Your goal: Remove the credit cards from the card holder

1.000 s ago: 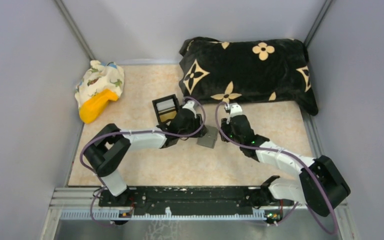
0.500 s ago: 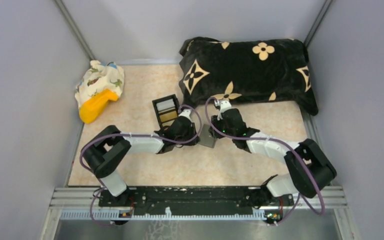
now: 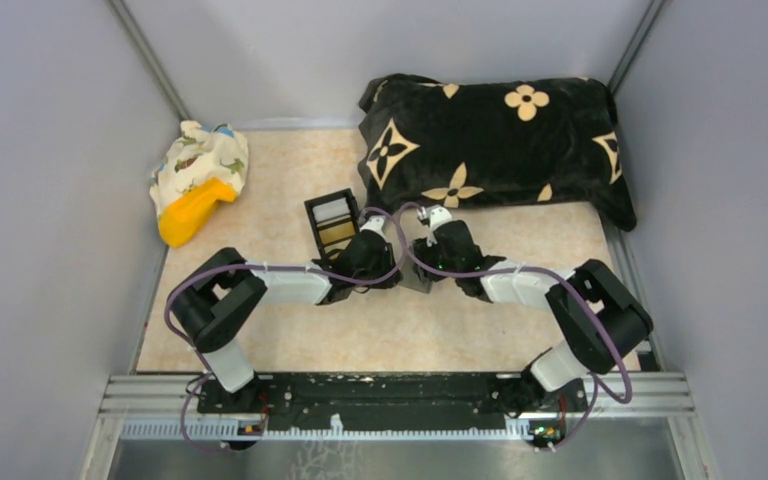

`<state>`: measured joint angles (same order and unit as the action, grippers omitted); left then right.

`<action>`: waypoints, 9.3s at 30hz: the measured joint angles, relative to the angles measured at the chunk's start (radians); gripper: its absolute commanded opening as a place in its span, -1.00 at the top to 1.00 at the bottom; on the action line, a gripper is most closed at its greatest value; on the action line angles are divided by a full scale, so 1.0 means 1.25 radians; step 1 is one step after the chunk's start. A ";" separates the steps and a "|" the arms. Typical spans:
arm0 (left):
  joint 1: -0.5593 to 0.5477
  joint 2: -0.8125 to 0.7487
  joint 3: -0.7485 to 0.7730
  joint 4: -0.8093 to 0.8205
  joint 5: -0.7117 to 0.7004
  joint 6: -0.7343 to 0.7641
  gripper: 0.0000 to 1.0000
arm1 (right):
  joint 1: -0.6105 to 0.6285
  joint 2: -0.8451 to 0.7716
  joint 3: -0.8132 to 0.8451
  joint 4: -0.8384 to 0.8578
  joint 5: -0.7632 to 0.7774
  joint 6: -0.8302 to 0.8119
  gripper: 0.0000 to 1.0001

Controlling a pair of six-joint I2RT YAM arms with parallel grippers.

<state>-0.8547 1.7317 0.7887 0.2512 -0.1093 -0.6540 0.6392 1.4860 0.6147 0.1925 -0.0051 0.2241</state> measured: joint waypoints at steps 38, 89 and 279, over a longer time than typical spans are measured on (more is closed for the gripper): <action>0.000 0.004 0.010 -0.013 -0.002 0.000 0.47 | 0.078 0.060 0.039 0.011 0.161 -0.086 1.00; 0.003 0.011 0.011 0.003 0.001 0.000 0.39 | -0.215 -0.030 -0.251 0.464 -0.368 0.380 0.14; 0.013 -0.009 0.013 -0.017 0.152 -0.108 0.02 | -0.028 0.022 -0.136 0.243 0.096 0.340 0.82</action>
<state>-0.8391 1.7203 0.8055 0.2302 0.0803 -0.7887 0.6044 1.5131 0.4446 0.4961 0.1143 0.6491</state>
